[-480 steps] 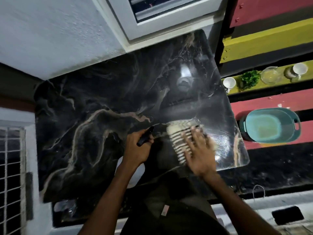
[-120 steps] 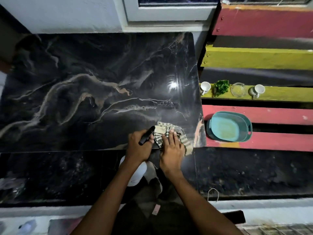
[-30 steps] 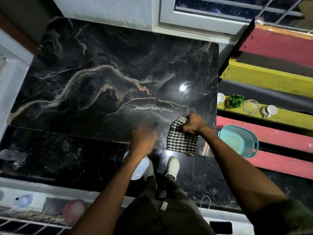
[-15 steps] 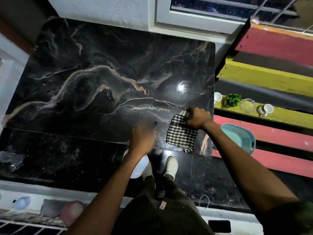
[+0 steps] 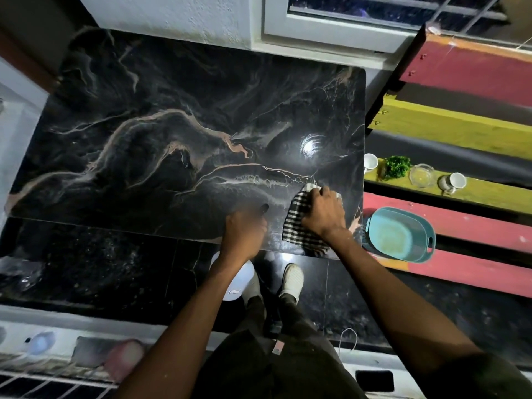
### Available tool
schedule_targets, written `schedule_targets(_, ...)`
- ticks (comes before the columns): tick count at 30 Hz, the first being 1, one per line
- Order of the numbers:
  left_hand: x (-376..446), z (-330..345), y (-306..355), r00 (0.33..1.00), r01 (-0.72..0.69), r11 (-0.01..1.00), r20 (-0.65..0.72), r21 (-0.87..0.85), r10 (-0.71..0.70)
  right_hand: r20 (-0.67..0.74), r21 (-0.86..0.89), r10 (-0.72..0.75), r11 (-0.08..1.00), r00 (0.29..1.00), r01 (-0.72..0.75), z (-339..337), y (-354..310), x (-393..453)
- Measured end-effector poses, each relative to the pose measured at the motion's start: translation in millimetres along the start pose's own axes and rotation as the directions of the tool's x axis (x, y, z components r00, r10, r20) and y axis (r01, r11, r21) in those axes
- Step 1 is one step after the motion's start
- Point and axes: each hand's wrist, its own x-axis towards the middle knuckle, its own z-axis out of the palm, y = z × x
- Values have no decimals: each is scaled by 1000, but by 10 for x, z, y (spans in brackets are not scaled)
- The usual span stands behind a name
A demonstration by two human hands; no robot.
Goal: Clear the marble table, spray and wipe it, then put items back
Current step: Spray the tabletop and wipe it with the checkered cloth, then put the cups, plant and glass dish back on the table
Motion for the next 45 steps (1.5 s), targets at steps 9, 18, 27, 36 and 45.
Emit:
schedule_targets(9,-46,11,-42,1000,-2,1000,-9,-3,2,-37,33,-10,999,999,12,288,102,-305)
schedule_targets(18,-47,20,20,999,-45,998,-15,-36,45,129,470,118,867,985,-165,319,81,-528)
schedule_targets(27,-74,233,251,989,-140,990,35,-14,140,507,861,246,-189,826,-472,190,298,-768)
schedule_targets(36,-204,1068,865,958,-252,967,139,-18,252,534,797,117,-400,837,-452,48,1152,-1104)
schedule_targets(45,-260,2385,1604,938,-325,945,116,-35,327,533,826,303,-391,790,-407,37,2617,-925)
